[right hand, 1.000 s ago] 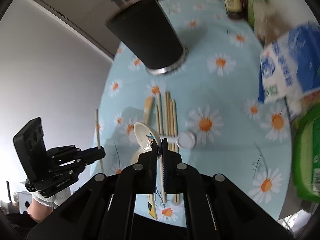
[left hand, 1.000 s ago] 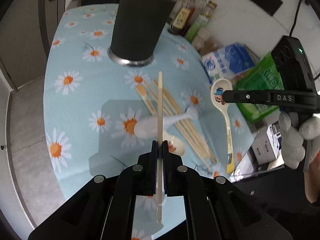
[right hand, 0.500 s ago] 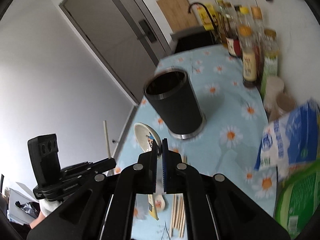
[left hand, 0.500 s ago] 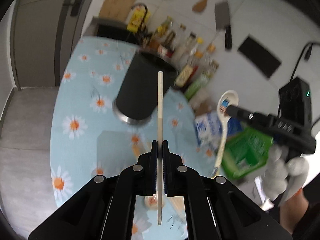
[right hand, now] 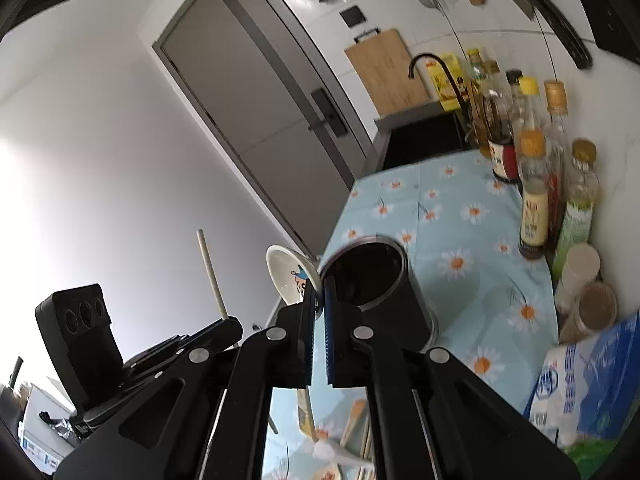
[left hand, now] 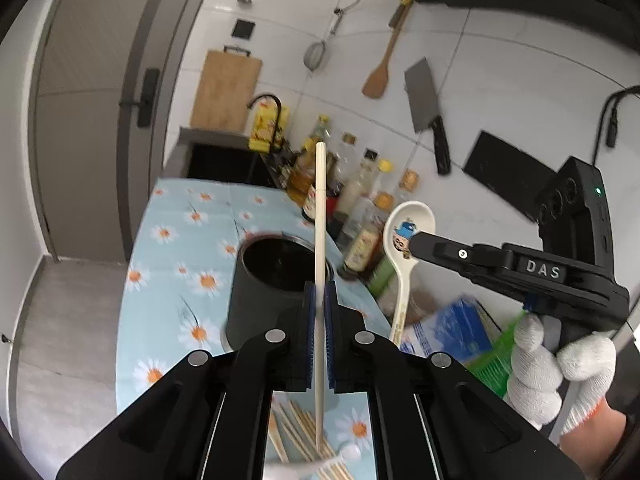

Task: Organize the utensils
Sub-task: 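Lift the chopstick with the left tool while the right tool carries the spoon toward the black holder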

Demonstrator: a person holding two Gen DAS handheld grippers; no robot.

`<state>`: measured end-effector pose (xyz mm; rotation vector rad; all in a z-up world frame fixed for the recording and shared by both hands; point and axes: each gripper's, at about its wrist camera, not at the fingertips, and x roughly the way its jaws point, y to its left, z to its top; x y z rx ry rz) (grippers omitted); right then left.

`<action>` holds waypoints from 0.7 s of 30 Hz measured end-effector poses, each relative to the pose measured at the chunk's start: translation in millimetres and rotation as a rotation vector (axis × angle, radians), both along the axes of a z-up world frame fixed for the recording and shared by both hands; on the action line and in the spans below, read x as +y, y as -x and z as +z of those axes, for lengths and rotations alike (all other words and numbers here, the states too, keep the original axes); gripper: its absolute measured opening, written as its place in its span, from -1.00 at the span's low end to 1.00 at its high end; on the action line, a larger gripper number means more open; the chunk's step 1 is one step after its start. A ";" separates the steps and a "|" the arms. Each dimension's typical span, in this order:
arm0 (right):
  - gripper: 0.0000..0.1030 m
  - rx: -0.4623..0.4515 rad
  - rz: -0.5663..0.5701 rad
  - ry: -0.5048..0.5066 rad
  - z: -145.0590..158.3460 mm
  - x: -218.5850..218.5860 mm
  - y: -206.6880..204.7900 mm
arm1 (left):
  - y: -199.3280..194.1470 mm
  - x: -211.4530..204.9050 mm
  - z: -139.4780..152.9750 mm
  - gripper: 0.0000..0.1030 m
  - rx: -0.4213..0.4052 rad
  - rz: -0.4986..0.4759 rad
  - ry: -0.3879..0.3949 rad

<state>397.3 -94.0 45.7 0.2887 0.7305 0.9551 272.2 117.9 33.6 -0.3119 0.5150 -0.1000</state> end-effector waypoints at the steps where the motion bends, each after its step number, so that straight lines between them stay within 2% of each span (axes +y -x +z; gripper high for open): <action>1: -0.90 -0.015 0.001 -0.012 2.8 -0.1 -2.8 | -1.9 1.5 1.8 -0.93 -0.008 0.009 0.000; 9: -0.90 -0.056 -0.044 -0.088 19.6 -0.6 -29.5 | -19.2 1.4 28.0 -0.93 -0.190 0.079 -0.054; 15: -0.90 -0.103 -0.078 -0.113 30.3 7.4 -42.4 | -32.5 -3.2 45.2 -0.93 -0.286 0.103 -0.096; 21: -0.90 -0.180 -0.147 -0.171 39.8 9.0 -48.4 | -47.8 -4.0 50.6 -0.93 -0.334 0.100 -0.148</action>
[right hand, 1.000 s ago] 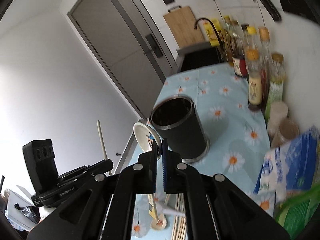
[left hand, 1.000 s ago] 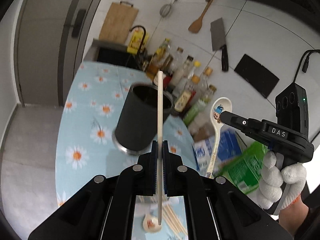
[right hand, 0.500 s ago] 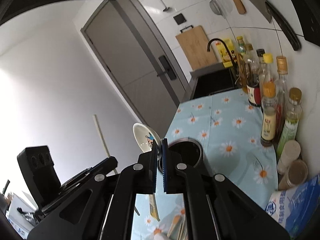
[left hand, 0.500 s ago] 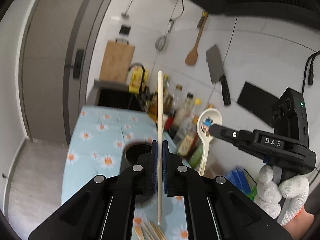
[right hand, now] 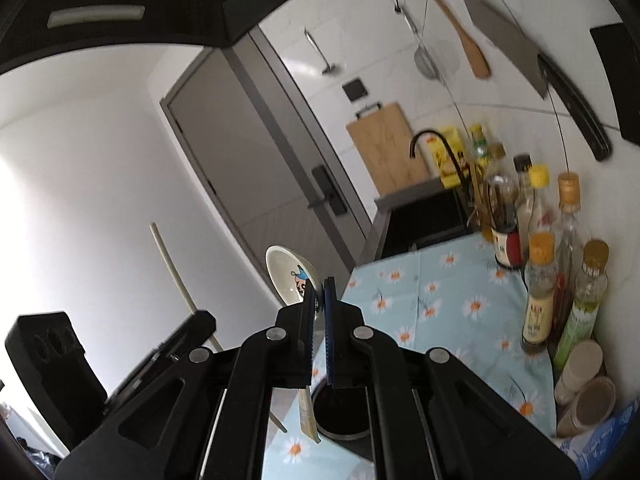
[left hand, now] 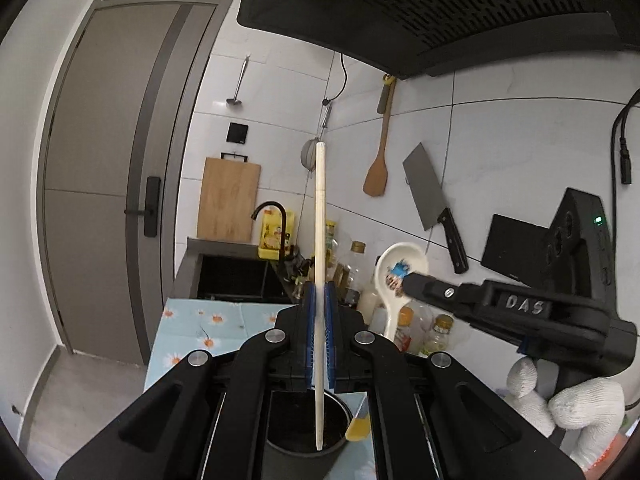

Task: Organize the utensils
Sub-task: 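Lift the chopstick with the left tool while the right tool carries the spoon toward the black holder, then lower the chopstick into the black holder with the left tool while the right tool drops the spoon in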

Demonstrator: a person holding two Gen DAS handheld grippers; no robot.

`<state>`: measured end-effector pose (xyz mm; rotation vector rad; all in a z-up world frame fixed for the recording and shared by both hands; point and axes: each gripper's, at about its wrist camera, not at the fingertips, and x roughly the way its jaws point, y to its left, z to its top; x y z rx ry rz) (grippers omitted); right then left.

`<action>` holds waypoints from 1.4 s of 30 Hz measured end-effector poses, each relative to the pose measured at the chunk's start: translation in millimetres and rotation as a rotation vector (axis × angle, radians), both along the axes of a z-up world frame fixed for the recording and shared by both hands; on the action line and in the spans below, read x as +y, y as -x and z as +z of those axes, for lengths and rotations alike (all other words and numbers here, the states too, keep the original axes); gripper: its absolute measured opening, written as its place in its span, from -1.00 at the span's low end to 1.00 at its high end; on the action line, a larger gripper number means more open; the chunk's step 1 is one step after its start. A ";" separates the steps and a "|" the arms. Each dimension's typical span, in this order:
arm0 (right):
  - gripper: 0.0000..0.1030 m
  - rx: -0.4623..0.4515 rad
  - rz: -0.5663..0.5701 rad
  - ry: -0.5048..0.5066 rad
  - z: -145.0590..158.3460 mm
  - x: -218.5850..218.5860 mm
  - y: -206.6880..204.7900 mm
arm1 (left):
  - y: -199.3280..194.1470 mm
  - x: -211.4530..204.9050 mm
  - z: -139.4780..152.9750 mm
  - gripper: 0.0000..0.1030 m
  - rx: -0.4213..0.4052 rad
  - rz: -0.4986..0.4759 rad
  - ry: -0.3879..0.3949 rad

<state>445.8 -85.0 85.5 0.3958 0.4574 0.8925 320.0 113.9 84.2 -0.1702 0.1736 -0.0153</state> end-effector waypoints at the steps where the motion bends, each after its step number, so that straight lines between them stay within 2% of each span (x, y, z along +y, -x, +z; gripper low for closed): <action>1: -0.90 -0.005 -0.004 -0.009 1.1 -0.1 -2.7 | -3.6 2.1 -0.9 -0.93 -0.005 0.010 0.002; 6: -0.90 -0.037 -0.031 0.007 0.7 10.6 -18.6 | -20.2 9.8 -10.1 -0.93 -0.018 0.044 0.009; 13: -0.90 0.006 -0.038 0.045 -26.7 24.4 -38.2 | -39.3 10.9 -33.1 -0.93 -0.003 0.037 0.032; 21: -0.89 0.086 -0.023 0.072 -60.0 32.1 -54.5 | -50.0 10.4 -59.6 -0.93 0.051 0.035 0.015; 31: -0.89 0.156 0.006 0.125 -88.7 47.6 -53.1 | -60.4 14.9 -91.8 -0.93 0.178 0.070 0.025; 35: -0.76 0.172 0.021 0.150 -91.9 51.0 -51.4 | -55.9 18.1 -90.6 -0.91 0.207 0.066 0.092; 38: -0.56 0.189 0.037 0.133 -91.4 47.7 -50.3 | -51.7 15.8 -86.3 -0.91 0.206 0.075 0.073; 39: -0.49 0.196 0.044 0.130 -91.0 46.9 -50.4 | -50.4 16.7 -85.9 -0.88 0.206 0.076 0.079; 40: -0.44 0.204 0.045 0.125 -91.0 45.2 -50.6 | -49.7 17.1 -85.5 -0.72 0.208 0.077 0.081; 42: -0.43 0.198 0.041 0.109 -87.3 40.6 -49.3 | -47.0 18.6 -85.9 -0.65 0.210 0.077 0.093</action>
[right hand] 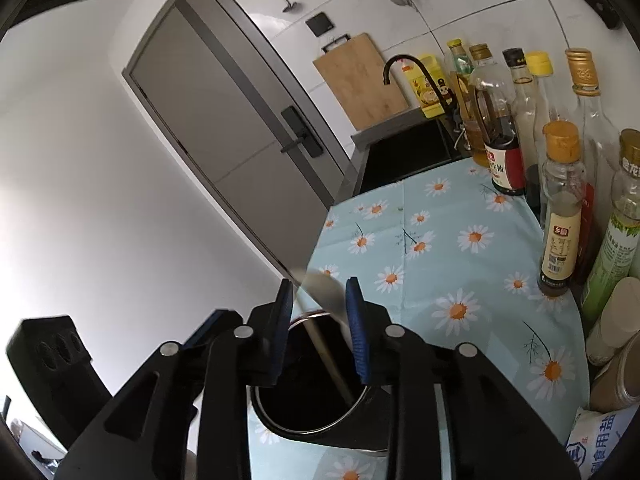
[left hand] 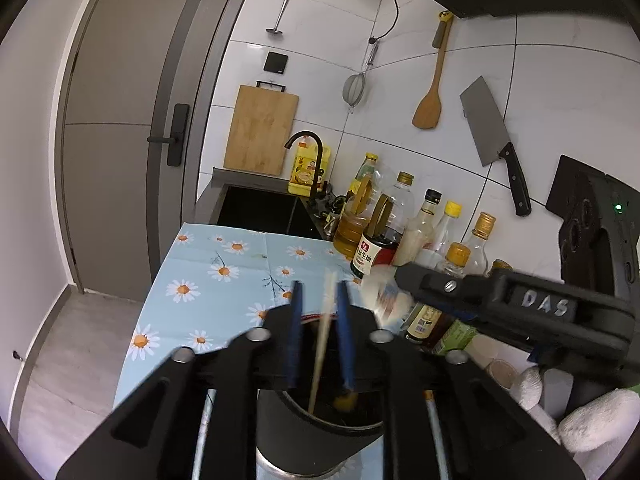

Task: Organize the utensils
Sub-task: 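Lower the chopstick into the black holder with the left tool while the right tool drops the spoon in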

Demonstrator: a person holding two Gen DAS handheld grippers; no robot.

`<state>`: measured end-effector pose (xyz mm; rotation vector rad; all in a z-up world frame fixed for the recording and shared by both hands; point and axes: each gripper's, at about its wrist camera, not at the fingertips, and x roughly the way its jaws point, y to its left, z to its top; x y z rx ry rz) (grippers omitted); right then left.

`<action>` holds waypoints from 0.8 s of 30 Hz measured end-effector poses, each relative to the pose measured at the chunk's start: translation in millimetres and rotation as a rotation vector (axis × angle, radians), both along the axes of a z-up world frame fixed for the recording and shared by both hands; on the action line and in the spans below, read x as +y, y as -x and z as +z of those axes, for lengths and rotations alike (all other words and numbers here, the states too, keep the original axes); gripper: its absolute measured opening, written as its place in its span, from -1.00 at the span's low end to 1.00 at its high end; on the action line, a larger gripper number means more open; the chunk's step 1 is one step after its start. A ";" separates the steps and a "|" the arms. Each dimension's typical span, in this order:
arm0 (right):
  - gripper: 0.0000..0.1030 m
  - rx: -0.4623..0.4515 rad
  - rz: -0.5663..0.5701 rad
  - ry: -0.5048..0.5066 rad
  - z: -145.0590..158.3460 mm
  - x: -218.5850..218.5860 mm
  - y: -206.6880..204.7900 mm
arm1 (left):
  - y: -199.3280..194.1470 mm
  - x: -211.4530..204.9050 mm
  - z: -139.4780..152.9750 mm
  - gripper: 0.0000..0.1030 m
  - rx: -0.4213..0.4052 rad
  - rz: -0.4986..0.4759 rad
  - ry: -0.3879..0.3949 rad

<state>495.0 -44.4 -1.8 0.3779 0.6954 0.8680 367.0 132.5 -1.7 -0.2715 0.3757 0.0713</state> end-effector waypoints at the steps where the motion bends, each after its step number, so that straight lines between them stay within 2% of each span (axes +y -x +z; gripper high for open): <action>1: -0.43 -0.006 -0.003 -0.001 1.8 -1.4 1.0 | 0.8 0.4 -0.3 -0.65 0.001 0.000 0.003; 12: -0.43 -0.035 0.005 0.015 13.2 -15.0 21.4 | 19.6 2.2 6.0 -0.65 0.000 0.016 0.021; 15: -0.43 -0.059 0.013 0.034 14.6 -20.2 33.0 | 29.8 5.5 5.6 -0.55 0.022 0.031 0.034; 17: -0.41 -0.050 0.047 0.024 15.2 -25.4 40.5 | 37.7 8.5 3.9 -0.55 0.039 0.025 0.055; 19: -0.23 -0.028 0.102 0.012 14.1 -28.2 45.6 | 47.8 12.0 0.2 -0.55 0.066 0.025 0.082; 24: -0.23 -0.053 0.255 0.123 6.9 -23.7 73.8 | 76.8 22.2 -16.1 -0.55 0.150 0.043 0.141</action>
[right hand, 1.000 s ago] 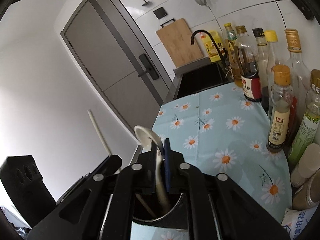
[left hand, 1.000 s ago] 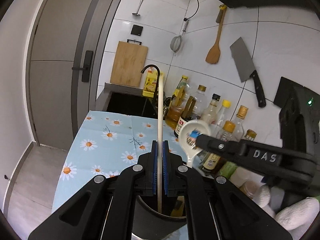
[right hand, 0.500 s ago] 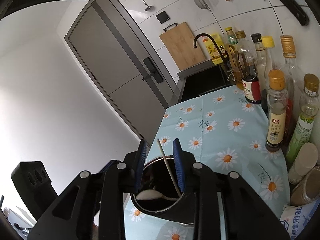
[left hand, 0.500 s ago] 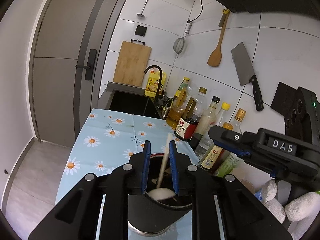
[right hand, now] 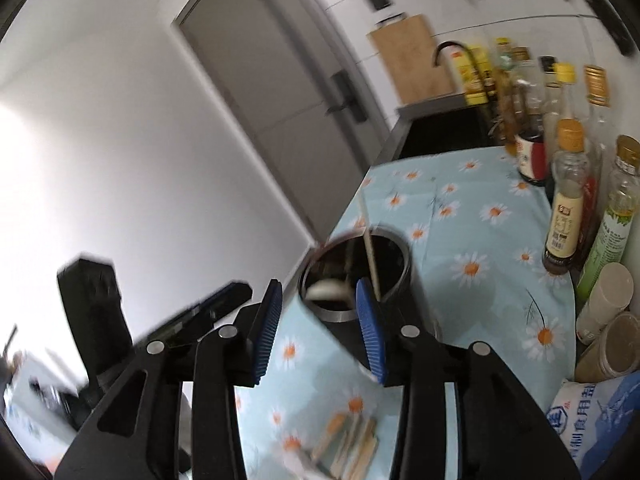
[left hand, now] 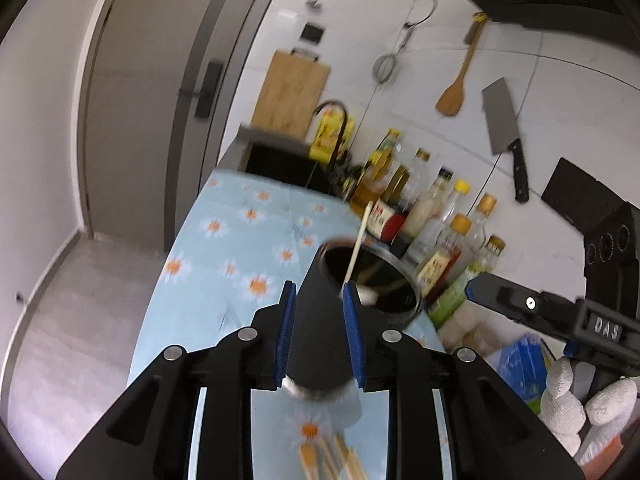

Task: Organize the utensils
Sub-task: 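Lower the chopstick into the black holder with the left tool while the right tool drops the spoon in, then grasp the large white ceramic spoon by its handle with the right tool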

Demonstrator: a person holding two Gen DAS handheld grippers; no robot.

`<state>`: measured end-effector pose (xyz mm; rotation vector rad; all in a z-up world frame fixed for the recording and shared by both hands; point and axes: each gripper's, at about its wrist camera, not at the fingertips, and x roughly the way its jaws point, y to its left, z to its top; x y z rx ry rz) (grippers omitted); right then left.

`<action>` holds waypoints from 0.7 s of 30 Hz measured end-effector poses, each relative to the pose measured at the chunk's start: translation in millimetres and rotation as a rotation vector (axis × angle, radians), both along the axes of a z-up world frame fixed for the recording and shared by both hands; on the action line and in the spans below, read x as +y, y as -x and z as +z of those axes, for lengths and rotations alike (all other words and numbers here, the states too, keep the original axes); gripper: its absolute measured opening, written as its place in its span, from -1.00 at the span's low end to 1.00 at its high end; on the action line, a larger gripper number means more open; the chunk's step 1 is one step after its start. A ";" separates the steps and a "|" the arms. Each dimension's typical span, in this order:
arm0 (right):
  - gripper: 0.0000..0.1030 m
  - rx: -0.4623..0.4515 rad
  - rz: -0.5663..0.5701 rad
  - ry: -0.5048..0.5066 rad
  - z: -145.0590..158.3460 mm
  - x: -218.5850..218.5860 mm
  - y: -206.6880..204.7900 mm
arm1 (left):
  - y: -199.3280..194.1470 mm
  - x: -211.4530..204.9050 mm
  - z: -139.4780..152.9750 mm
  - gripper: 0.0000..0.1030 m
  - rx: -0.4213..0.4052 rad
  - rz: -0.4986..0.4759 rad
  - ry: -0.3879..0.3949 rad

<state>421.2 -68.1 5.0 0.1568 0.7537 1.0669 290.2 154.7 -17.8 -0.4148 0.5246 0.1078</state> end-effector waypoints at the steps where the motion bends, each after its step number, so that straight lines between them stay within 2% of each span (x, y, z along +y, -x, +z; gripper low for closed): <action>1: -0.23 -0.011 0.027 0.025 -2.1 2.7 5.5 | 5.3 2.1 -3.4 -0.55 0.012 0.004 0.014; 5: -0.23 -0.077 0.134 0.138 -15.6 14.4 32.8 | 31.5 8.6 -18.1 -0.55 0.045 0.025 0.037; 11: -0.23 -0.082 0.210 0.271 -43.1 28.4 56.0 | 71.7 18.0 -42.9 -0.55 0.082 0.055 0.119; 15: -0.23 -0.092 0.293 0.380 -63.7 40.0 69.0 | 94.2 18.2 -56.6 -0.55 0.134 0.087 0.119; 18: -0.23 -0.141 0.381 0.480 -76.9 52.5 84.9 | 114.2 13.4 -65.7 -0.54 0.163 0.105 0.100; 21: -0.23 -0.173 0.475 0.577 -92.0 66.1 100.9 | 127.7 10.6 -76.4 -0.51 0.181 0.102 0.113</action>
